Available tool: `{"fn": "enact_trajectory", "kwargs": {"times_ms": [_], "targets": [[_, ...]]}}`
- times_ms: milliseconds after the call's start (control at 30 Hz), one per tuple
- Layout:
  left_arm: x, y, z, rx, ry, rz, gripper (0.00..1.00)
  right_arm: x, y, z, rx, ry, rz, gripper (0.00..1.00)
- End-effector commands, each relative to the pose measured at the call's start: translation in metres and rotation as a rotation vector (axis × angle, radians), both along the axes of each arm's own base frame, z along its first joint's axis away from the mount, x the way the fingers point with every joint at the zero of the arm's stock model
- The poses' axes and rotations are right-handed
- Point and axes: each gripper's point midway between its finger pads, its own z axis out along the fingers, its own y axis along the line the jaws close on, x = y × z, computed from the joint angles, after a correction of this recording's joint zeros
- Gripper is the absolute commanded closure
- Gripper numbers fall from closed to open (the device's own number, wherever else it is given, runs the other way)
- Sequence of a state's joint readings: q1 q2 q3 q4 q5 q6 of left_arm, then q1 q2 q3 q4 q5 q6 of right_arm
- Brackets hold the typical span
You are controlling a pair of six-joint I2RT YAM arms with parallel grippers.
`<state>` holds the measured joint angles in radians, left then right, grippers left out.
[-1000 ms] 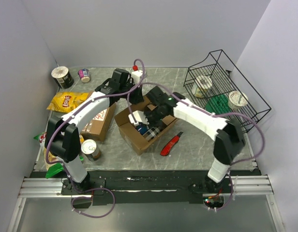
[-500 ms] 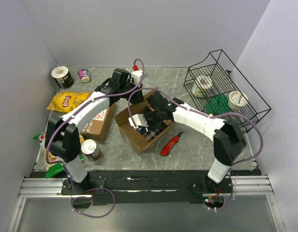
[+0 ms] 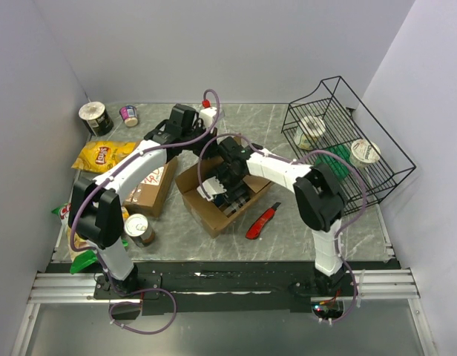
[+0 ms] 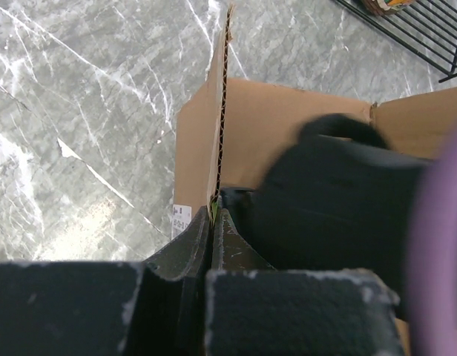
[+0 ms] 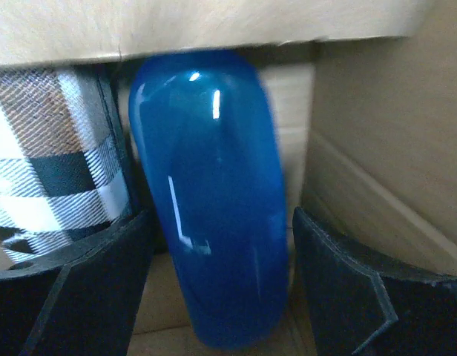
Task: Unpack the express box
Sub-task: Pick up the product from the express box.
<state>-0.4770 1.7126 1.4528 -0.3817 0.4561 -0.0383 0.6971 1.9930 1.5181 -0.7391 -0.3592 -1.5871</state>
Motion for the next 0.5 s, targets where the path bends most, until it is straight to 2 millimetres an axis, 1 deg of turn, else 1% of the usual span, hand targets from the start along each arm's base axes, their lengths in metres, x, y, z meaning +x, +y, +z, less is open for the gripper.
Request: {"fn": "enact_trajectory", "kwargs": {"times_ms": [0,33,100,133,167,200,233,267,300,333,367,400,433,467], "targets": [[-0.011,-0.018,0.042,-0.104,-0.086,-0.091,0.99,0.000,-0.029,-0.031,-0.200,0.044,0.074,0.19],[-0.012,-0.019,0.042,-0.106,-0.085,-0.095,0.99,-0.001,-0.033,-0.042,-0.226,0.060,0.081,0.18],[-0.011,-0.019,0.042,-0.101,-0.085,-0.090,0.99,0.000,-0.040,-0.054,-0.269,0.046,0.102,0.20],[-0.009,-0.018,0.041,-0.093,-0.088,-0.083,0.99,-0.006,-0.045,-0.065,-0.292,0.058,0.108,0.23],[-0.009,-0.017,0.041,-0.090,-0.091,-0.082,0.99,-0.007,-0.045,-0.067,-0.289,0.058,0.101,0.34],[-0.008,-0.016,0.040,-0.083,-0.091,-0.077,0.99,-0.004,-0.043,-0.067,-0.272,0.053,0.084,0.39],[-0.006,-0.014,0.037,-0.071,-0.095,-0.065,0.99,-0.004,-0.039,-0.059,-0.240,0.044,0.063,0.45],[-0.005,-0.012,0.036,-0.065,-0.097,-0.058,0.99,-0.002,-0.036,-0.052,-0.202,0.050,0.006,0.52],[-0.005,-0.012,0.036,-0.062,-0.097,-0.055,0.99,-0.006,-0.027,-0.042,-0.128,0.074,-0.010,0.53],[-0.004,-0.011,0.034,-0.058,-0.097,-0.053,0.99,0.001,-0.018,-0.015,-0.041,0.038,-0.035,0.55],[-0.002,-0.010,0.033,-0.051,-0.098,-0.041,0.99,0.005,-0.017,-0.001,0.014,0.049,-0.097,0.59],[-0.001,-0.010,0.031,-0.047,-0.096,-0.035,0.99,0.004,-0.011,0.013,0.075,0.056,-0.117,0.60],[0.000,-0.008,0.028,-0.040,-0.094,-0.028,0.99,0.009,-0.008,0.038,0.134,0.024,-0.144,0.61],[0.001,-0.008,0.026,-0.034,-0.093,-0.022,0.99,0.008,-0.006,0.052,0.175,0.037,-0.193,0.63]]}}
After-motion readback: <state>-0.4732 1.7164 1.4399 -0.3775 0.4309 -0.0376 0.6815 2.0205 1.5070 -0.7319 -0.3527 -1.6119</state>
